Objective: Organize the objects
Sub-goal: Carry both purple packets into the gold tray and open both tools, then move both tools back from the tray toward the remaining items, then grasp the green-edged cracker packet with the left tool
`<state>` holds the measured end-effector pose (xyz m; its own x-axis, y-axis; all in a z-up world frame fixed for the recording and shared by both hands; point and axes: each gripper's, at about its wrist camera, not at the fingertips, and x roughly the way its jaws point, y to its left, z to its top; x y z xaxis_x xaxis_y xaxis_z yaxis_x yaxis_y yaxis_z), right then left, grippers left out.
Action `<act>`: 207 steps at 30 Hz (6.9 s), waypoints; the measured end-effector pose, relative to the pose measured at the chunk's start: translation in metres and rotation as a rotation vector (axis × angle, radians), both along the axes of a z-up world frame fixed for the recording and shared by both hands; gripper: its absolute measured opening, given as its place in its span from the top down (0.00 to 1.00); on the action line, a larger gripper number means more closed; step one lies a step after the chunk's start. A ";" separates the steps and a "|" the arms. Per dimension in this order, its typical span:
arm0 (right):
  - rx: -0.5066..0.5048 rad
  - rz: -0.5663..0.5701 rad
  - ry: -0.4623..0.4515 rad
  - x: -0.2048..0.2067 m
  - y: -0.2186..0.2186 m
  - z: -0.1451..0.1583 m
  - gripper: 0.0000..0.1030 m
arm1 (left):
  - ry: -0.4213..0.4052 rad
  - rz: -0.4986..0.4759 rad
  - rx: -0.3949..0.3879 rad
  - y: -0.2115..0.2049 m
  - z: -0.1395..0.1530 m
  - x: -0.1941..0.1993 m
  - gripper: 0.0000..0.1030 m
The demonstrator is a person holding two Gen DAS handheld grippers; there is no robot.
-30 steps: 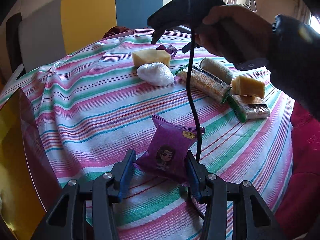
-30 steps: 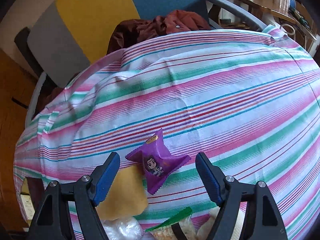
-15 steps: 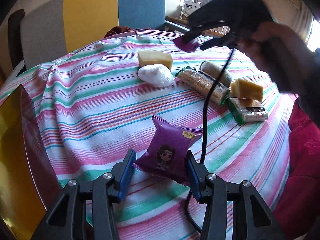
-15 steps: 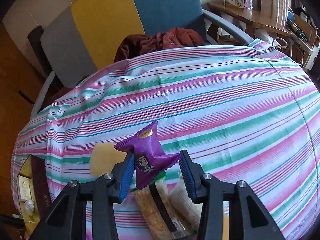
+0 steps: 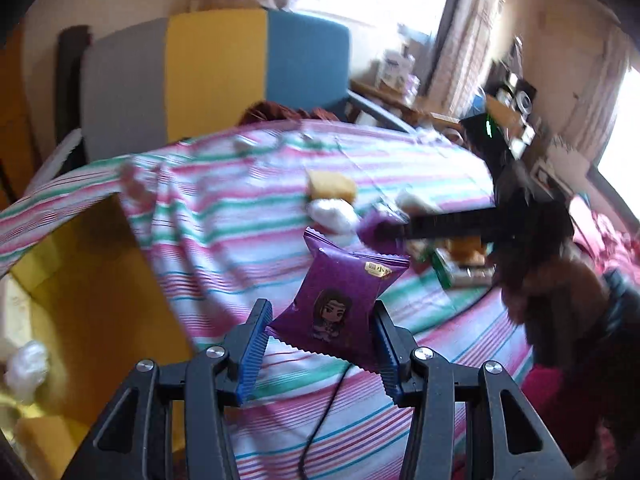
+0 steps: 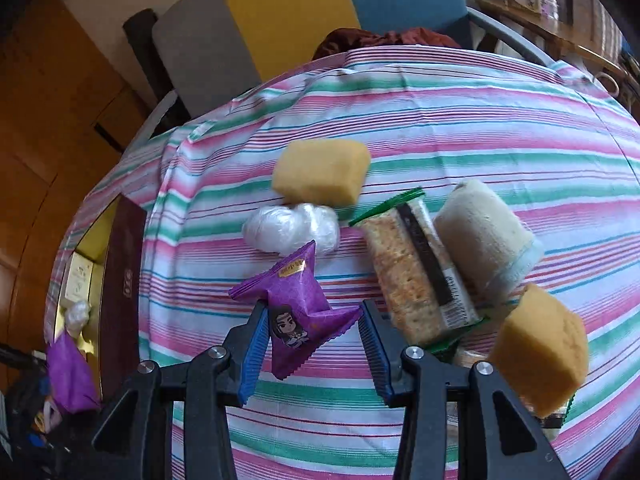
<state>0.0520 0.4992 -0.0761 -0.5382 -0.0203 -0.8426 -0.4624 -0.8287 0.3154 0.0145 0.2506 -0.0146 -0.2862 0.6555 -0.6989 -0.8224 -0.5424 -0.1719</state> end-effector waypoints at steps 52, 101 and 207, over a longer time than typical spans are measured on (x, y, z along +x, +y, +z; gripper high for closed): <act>0.173 0.401 0.100 -0.065 -0.161 0.064 0.56 | 0.055 0.651 -0.098 -0.229 -0.006 -0.093 0.29; 0.252 0.216 0.039 -0.011 -0.158 0.057 0.25 | 0.144 0.511 -0.090 -0.190 0.011 -0.037 0.16; -0.378 -0.552 0.380 0.135 0.080 0.024 0.19 | -0.143 0.037 -0.287 0.189 -0.086 0.008 0.39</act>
<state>0.1871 0.5791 -0.0523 -0.8049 0.0855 -0.5873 -0.5813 -0.3131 0.7511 0.0226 0.4400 -0.1011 -0.1918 0.4165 -0.8887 -0.7798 -0.6145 -0.1197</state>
